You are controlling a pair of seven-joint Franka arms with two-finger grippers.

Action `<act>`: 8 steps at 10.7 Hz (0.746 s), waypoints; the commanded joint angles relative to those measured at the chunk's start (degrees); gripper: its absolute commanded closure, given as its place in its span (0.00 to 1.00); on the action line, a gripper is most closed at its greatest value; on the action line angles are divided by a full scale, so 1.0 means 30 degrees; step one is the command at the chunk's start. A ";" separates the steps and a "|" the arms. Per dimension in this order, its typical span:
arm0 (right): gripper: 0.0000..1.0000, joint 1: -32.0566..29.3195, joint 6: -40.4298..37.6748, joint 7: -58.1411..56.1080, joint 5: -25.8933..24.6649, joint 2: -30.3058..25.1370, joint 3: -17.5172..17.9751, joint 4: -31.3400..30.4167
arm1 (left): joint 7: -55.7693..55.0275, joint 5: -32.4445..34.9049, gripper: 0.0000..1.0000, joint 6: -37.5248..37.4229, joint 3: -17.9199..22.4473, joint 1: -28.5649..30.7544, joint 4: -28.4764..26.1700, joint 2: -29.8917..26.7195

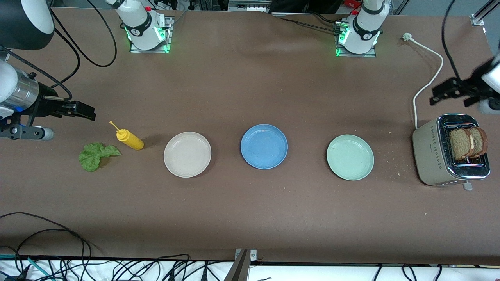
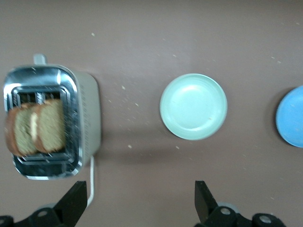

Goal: Make sandwich in blue plate with both arms
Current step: 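Move the left gripper over the toaster slots, then lower the left gripper into the toaster and grasp a bread slice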

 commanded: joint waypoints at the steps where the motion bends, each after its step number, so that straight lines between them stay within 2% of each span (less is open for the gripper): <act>1: 0.00 -0.0078 0.0157 -0.0142 0.0271 -0.0196 0.0039 -0.0213 | 0.3098 0.0008 0.00 0.2379 -0.0034 0.2717 0.0830 0.2339; 4: 0.00 -0.0078 0.0157 -0.0142 0.0271 -0.0196 0.0039 -0.0213 | 0.4394 0.0008 0.00 0.3850 -0.0034 0.4186 0.0801 0.4214; 8: 0.00 -0.0107 0.0157 -0.0142 0.0271 -0.0167 0.0039 -0.0213 | 0.5915 0.0418 0.00 0.4437 -0.0034 0.4716 0.0480 0.6385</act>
